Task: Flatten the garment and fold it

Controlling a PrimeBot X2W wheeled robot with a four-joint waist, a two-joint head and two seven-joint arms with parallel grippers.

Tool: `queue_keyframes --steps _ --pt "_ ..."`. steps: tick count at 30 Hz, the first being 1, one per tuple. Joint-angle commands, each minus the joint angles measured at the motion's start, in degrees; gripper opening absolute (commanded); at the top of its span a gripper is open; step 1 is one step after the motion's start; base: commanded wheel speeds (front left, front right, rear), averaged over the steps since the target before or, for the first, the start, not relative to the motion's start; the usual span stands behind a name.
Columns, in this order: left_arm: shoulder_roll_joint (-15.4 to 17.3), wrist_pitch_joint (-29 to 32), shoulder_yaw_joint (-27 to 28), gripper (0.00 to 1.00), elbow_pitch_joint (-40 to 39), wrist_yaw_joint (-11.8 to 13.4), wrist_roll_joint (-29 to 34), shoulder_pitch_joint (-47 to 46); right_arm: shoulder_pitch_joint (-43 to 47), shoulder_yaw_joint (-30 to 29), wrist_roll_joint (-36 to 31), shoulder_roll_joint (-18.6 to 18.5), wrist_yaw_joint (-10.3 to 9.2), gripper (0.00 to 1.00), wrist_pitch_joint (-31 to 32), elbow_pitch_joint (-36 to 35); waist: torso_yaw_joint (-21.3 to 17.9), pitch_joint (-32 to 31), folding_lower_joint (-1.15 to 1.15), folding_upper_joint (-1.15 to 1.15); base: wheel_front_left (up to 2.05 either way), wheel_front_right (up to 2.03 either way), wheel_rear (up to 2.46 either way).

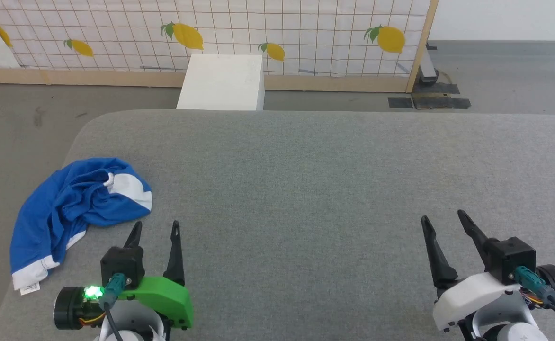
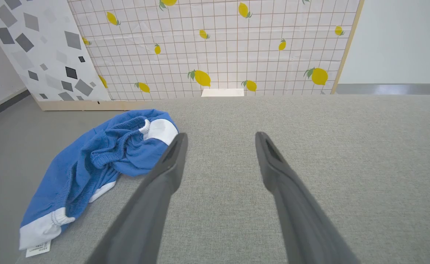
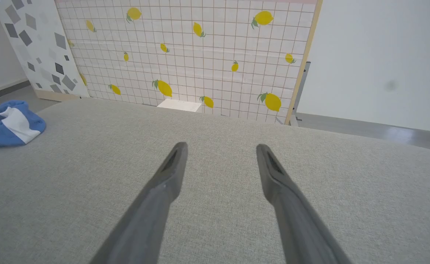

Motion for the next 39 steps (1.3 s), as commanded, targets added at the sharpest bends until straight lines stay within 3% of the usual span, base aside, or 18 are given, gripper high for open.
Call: queue_keyframes --steps 1,39 --pt "0.0 -0.7 -0.4 1.0 0.3 0.4 -0.5 -0.2 0.3 -0.1 0.7 0.0 -0.01 1.0 -0.7 0.4 0.1 0.0 0.0 0.0 0.0 0.0 0.0" --pt "-0.1 -5.1 -2.7 1.0 1.9 3.5 -3.5 1.0 0.9 1.9 5.2 0.0 -0.03 1.0 -5.2 3.9 8.1 -0.2 0.0 0.0 0.0 0.0 0.0"
